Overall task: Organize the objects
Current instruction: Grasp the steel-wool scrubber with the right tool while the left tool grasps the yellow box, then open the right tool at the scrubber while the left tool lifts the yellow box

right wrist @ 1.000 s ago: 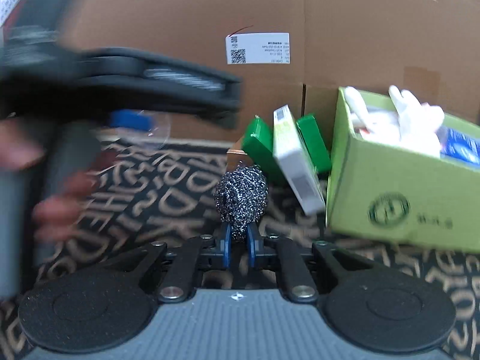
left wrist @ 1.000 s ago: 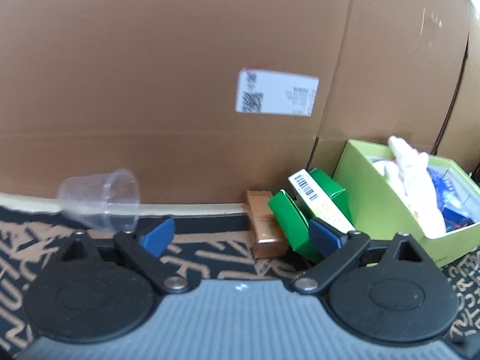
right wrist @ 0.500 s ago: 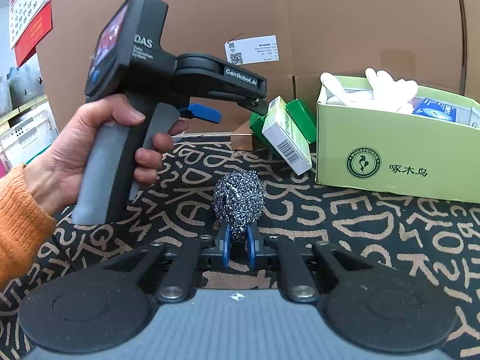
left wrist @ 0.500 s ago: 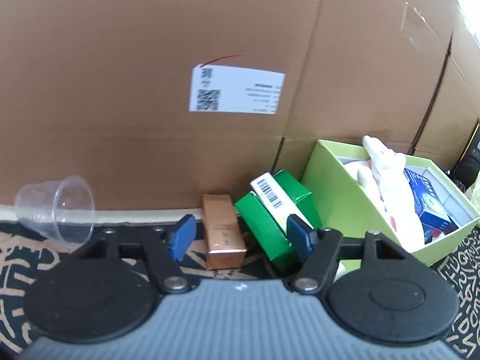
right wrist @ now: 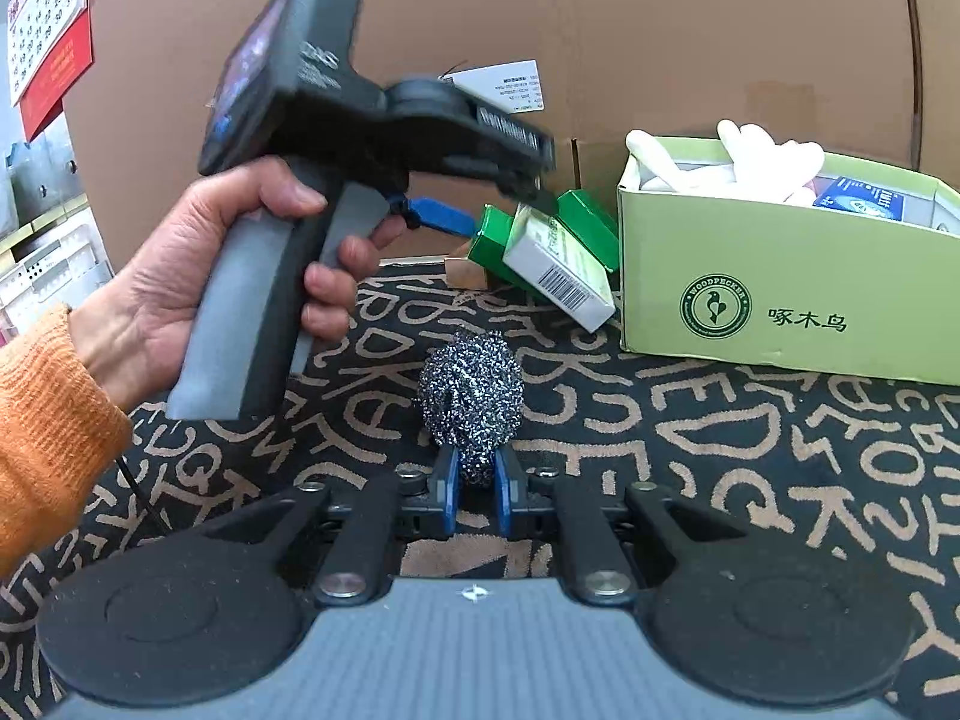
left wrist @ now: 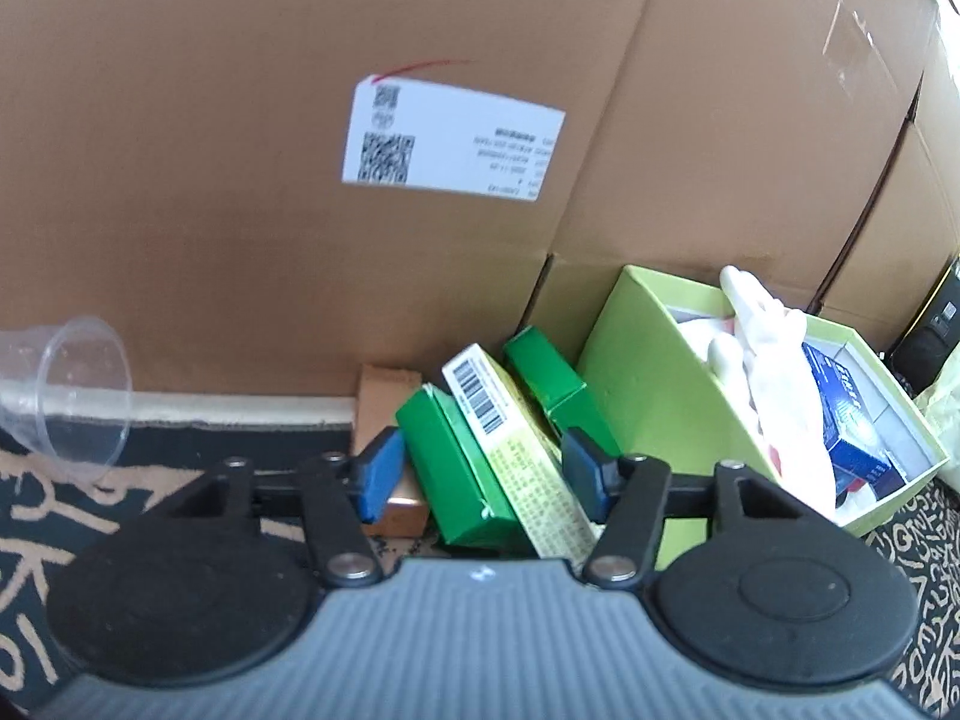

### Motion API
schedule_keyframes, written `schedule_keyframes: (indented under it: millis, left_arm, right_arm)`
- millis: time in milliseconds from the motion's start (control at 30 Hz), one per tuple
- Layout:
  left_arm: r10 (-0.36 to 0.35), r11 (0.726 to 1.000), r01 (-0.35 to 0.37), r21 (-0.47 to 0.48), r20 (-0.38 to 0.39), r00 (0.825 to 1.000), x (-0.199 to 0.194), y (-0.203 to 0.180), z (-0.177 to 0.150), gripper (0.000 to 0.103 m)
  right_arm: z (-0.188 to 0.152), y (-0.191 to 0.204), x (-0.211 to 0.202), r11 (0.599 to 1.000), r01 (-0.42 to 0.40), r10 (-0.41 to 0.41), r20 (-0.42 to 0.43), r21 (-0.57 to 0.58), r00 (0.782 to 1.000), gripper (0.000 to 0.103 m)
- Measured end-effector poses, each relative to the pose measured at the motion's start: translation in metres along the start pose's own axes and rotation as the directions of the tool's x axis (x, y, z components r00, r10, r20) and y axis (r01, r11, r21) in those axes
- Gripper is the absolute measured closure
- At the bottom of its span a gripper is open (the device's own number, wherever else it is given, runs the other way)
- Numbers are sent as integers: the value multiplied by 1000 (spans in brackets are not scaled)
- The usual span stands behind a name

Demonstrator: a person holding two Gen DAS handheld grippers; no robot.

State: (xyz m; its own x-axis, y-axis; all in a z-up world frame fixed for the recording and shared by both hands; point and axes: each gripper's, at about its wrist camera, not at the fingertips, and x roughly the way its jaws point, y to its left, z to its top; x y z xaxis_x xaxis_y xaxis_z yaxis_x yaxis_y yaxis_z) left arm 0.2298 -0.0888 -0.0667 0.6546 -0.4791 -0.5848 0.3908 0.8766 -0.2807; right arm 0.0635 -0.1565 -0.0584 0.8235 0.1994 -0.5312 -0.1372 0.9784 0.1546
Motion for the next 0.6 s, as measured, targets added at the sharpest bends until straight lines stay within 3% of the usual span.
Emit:
schedule_keyframes:
  millis: [133,267,300,367,433,500,600]
  left_arm:
    - [-35,998,35,-43,10,999,-12,8,-3,56]
    - [-130,987,130,-90,5,991,-50,21,-18,65]
    - [-144,985,143,-93,-7,990,-62,22,-25,80]
    - [-172,984,171,-50,-18,985,-85,22,-42,83]
    - [-145,989,145,11,-13,989,-106,21,-59,78]
    - [-83,995,83,57,9,996,-120,21,-73,48]
    - [-45,998,44,46,29,999,-131,25,-82,36]
  right_arm:
    - [-1,-1,-1,1000,-5,5,2,5,1000,89]
    - [-1,-2,-5,1000,-4,4,5,3,1000,89]
    - [-1,-4,-7,1000,-3,3,5,4,1000,89]
    - [-2,-6,-10,1000,-2,2,5,8,1000,89]
    - [-3,-9,-13,1000,2,-2,4,7,1000,89]
    - [-4,-11,-15,1000,7,-7,3,4,1000,89]
    - [-7,-12,-19,1000,13,-13,1,1,1000,89]
